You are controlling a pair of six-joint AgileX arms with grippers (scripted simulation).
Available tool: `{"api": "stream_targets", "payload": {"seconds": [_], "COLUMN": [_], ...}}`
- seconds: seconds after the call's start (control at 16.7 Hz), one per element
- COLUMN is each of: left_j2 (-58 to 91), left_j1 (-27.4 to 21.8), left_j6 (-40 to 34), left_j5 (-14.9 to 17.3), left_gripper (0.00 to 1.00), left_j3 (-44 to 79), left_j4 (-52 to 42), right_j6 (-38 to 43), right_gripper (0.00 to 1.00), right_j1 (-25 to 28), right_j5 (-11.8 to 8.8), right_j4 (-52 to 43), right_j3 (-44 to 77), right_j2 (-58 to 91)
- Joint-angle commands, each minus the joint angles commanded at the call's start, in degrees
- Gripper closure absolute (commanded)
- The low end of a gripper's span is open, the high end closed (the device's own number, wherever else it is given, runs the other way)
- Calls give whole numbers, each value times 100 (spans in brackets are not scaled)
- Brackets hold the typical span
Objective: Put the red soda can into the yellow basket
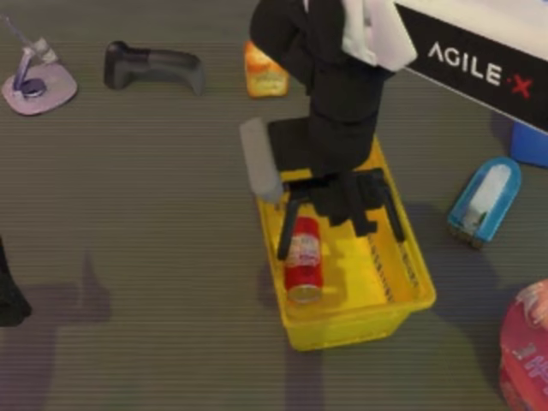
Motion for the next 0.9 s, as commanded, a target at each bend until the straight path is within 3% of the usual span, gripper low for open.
{"api": "stream_targets", "payload": {"seconds": [0.42,0.9], "left_j2": [0,0], "left_j1": [0,0], "left_j6": [0,0], "left_j5": [0,0], "left_gripper": [0,0], "left_j3": [0,0], "left_j4": [0,0], "right_j6": [-4,-212], "right_gripper": [100,100], "right_j1": [-10,-167], "right_j5": [1,0], "right_j4": [-22,-1030], "right_j3": [24,854], "right_j2": [3,-175]}}
